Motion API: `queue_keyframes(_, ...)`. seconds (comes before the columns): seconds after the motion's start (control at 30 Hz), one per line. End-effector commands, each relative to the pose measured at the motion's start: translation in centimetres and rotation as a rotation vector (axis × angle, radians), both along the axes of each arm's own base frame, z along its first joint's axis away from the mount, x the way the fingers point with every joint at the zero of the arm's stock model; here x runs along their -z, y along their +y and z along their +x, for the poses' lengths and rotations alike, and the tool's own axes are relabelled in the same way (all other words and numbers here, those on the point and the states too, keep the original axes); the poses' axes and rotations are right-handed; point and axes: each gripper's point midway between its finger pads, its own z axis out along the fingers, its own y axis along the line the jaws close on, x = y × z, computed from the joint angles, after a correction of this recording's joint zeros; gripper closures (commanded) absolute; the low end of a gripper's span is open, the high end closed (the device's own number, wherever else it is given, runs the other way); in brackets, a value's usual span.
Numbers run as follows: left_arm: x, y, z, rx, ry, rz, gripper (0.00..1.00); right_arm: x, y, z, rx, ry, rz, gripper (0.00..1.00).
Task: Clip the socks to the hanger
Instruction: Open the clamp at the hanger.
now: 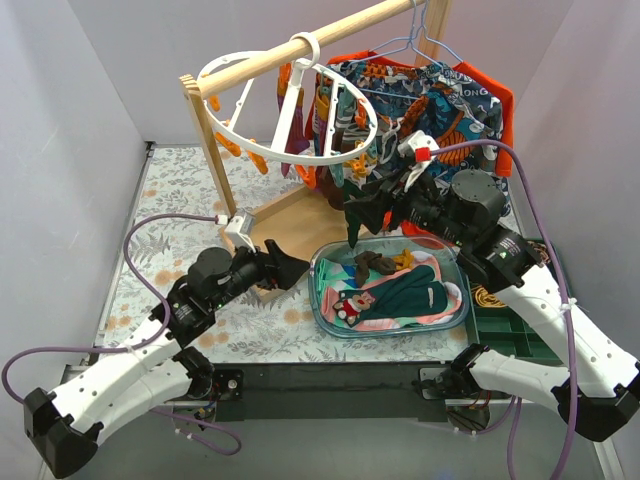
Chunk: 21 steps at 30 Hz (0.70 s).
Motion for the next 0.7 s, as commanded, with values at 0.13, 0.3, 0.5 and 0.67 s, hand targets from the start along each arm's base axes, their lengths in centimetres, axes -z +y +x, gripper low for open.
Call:
queue_keyframes(0.13,5.3,1.3,0.3,-0.091,0.159,0.104,0.24,-6.6,0.8,-0.4,-0.046,-0.113,0.147,0.37)
queue_keyframes(0.3,6.0,1.0,0.6,-0.102,0.195,0.113,0.24,-7.8,1.3,0.8,-0.016,-0.118,0.18,0.36)
queue_keyframes(0.5,5.2,1.3,1.0,-0.129,0.184,0.111,0.24,-7.5,2.1,1.9,-0.003,-0.095,0.187,0.35)
queue_keyframes(0.67,4.8,1.4,1.5,-0.15,0.175,0.118,0.24,-7.3,2.3,2.5,0.02,-0.077,0.197,0.37)
